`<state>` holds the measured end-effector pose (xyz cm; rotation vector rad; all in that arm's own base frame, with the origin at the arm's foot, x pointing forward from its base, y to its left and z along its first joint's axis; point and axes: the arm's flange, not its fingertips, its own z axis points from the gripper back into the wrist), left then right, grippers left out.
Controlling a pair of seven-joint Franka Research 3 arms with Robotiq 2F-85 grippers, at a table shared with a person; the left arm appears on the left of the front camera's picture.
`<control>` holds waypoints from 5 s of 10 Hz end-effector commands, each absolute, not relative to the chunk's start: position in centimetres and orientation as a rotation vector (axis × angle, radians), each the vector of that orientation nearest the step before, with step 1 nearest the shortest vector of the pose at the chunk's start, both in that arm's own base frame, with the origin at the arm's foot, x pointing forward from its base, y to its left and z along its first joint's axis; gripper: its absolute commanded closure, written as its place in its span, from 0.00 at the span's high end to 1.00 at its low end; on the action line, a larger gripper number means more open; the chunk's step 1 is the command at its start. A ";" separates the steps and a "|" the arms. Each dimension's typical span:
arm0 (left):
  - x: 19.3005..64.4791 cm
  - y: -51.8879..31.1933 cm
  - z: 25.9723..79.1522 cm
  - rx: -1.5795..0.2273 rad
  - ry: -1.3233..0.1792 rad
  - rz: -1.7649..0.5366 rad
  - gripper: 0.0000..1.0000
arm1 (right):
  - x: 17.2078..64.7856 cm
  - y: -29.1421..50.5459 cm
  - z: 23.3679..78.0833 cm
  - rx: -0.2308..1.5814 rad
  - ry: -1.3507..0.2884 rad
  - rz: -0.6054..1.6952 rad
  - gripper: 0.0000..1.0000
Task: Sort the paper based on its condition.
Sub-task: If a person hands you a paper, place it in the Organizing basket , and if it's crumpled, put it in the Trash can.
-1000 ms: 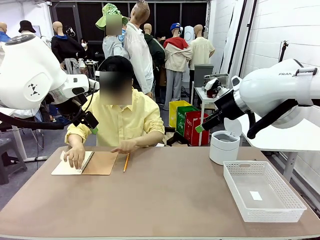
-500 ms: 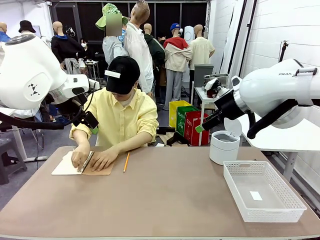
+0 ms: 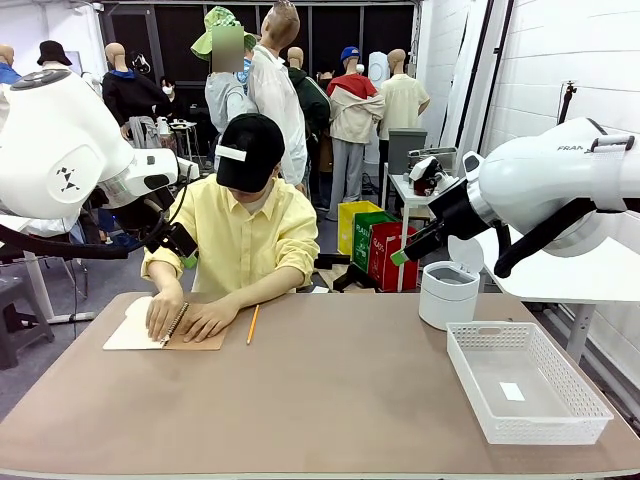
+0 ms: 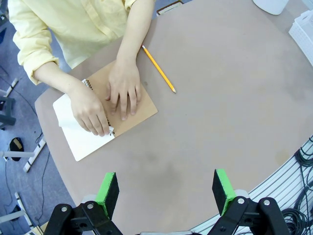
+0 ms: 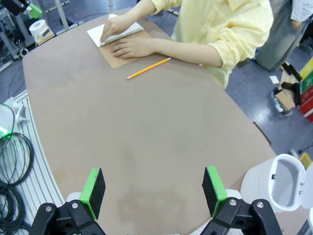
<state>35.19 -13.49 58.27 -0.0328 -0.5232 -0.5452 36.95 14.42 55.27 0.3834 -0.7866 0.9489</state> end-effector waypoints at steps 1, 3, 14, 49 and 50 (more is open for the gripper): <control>35.2 -13.5 58.3 -0.036 -0.529 -0.547 1.00 | 37.1 14.5 55.1 0.407 -0.785 0.946 1.00; 35.2 -13.5 58.3 -0.036 -0.529 -0.547 1.00 | 37.1 14.5 55.1 0.407 -0.785 0.946 1.00; 35.2 -13.5 58.3 -0.036 -0.529 -0.547 1.00 | 37.1 14.5 55.1 0.407 -0.785 0.946 1.00; 35.2 -13.5 58.3 -0.036 -0.529 -0.547 1.00 | 37.1 14.5 55.1 0.407 -0.785 0.946 1.00; 35.2 -13.5 58.3 -0.036 -0.529 -0.547 1.00 | 37.1 14.5 55.1 0.407 -0.785 0.946 1.00</control>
